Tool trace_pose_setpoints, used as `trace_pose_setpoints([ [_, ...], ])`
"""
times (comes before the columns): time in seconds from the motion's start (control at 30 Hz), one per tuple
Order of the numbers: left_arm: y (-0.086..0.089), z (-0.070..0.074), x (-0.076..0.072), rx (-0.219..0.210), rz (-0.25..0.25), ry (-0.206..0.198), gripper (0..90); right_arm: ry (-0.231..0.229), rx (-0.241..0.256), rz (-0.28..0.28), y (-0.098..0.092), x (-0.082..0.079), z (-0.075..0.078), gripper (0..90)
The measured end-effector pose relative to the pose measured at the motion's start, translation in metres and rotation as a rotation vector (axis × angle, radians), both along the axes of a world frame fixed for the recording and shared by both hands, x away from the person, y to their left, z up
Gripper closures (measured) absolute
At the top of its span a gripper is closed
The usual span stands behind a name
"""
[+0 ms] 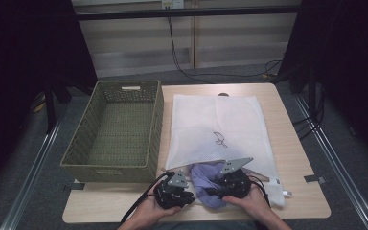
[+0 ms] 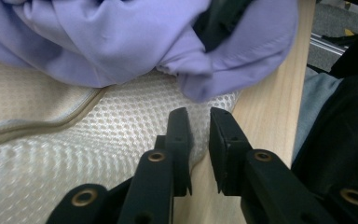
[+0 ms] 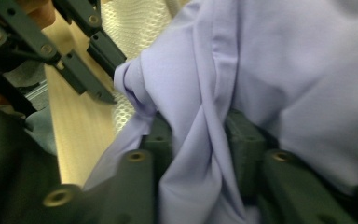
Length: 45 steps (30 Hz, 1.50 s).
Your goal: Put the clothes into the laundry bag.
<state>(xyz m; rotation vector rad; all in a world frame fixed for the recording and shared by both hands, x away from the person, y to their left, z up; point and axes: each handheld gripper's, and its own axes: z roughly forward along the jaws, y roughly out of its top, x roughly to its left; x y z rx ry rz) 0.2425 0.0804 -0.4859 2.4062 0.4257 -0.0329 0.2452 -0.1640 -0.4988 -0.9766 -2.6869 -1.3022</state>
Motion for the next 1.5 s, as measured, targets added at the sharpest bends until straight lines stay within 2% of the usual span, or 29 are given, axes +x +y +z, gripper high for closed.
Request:
trace_pose_setpoints([
  [0.03,0.000,-0.002,0.001,-0.027,-0.023,0.006,77.0,-0.001,-0.001,-0.008,0.000,0.001,0.000,73.3],
  [0.1,-0.002,-0.002,0.001,-0.033,-0.011,0.011,75.3,0.008,0.001,-0.015,-0.001,0.002,0.000,76.3],
  [0.13,-0.002,0.001,0.001,0.008,-0.021,-0.018,74.7,0.012,0.006,-0.020,-0.001,0.002,0.000,76.9],
  [0.17,-0.003,-0.002,0.000,-0.041,-0.018,0.006,74.7,0.014,0.003,-0.025,-0.001,0.003,0.000,77.5],
  [0.27,-0.005,-0.004,-0.002,-0.027,-0.040,0.004,75.0,0.013,0.008,-0.047,-0.001,0.003,0.002,78.7],
  [0.33,-0.006,-0.002,-0.002,-0.005,-0.037,-0.001,76.8,0.011,0.011,-0.057,-0.001,0.004,0.002,79.1],
  [0.4,-0.007,-0.002,-0.002,-0.001,-0.038,-0.005,77.8,0.014,0.012,-0.061,-0.001,0.004,0.003,79.1],
  [0.43,-0.007,-0.004,-0.003,-0.018,-0.034,-0.005,77.8,0.015,0.016,-0.064,-0.002,0.005,0.003,79.1],
  [0.63,-0.006,-0.002,-0.001,0.002,-0.035,0.015,77.8,0.009,0.023,-0.074,-0.005,0.007,0.006,79.1],
  [0.83,-0.006,-0.002,-0.001,-0.001,-0.039,0.008,77.7,0.001,0.029,-0.083,-0.007,0.011,0.006,78.8],
  [0.87,-0.006,-0.002,0.000,0.013,-0.052,0.000,77.7,0.005,0.030,-0.088,-0.007,0.011,0.006,78.7],
  [0.9,-0.006,-0.002,-0.001,-0.002,-0.037,0.008,77.7,0.005,0.032,-0.091,-0.008,0.012,0.006,78.7],
  [0.97,-0.006,-0.003,-0.002,-0.004,-0.032,0.010,77.7,0.002,0.035,-0.098,-0.009,0.013,0.006,78.6],
  [1.07,-0.006,-0.002,0.000,0.000,-0.041,0.013,77.7,0.006,0.042,-0.116,-0.011,0.016,0.005,78.4],
  [1.1,-0.006,-0.003,0.000,-0.010,-0.041,0.017,77.7,0.005,0.046,-0.119,-0.012,0.017,0.005,78.4],
  [1.13,-0.005,-0.001,0.001,0.024,-0.038,0.002,77.7,0.012,0.050,-0.128,-0.013,0.018,0.004,78.4],
  [1.17,-0.005,-0.004,0.002,-0.025,-0.038,0.035,77.7,0.009,0.054,-0.137,-0.014,0.019,0.004,78.4],
  [1.2,-0.005,-0.005,0.001,-0.044,-0.019,0.040,77.7,0.004,0.058,-0.135,-0.014,0.020,0.004,78.3],
  [1.23,-0.005,-0.005,0.002,-0.040,-0.027,0.037,77.7,0.003,0.063,-0.138,-0.015,0.021,0.004,78.3],
  [1.27,-0.005,-0.003,0.003,-0.011,-0.051,0.027,77.7,0.007,0.063,-0.141,-0.015,0.021,0.004,78.3],
  [1.3,-0.005,-0.004,0.002,-0.020,-0.048,0.023,77.7,0.008,0.065,-0.148,-0.015,0.021,0.004,78.3],
  [1.33,-0.005,-0.002,0.002,0.007,-0.044,0.010,77.7,0.002,0.064,-0.148,-0.014,0.023,0.004,78.2],
  [1.37,-0.005,-0.004,0.002,-0.027,-0.048,0.021,77.7,0.002,0.063,-0.150,-0.014,0.023,0.004,78.2],
  [1.43,-0.005,-0.004,0.002,-0.027,-0.050,0.020,77.8,-0.007,0.067,-0.149,-0.013,0.026,0.006,78.1],
  [1.5,-0.005,-0.003,0.002,0.000,-0.060,0.015,77.8,-0.013,0.068,-0.156,-0.012,0.029,0.006,78.1],
])
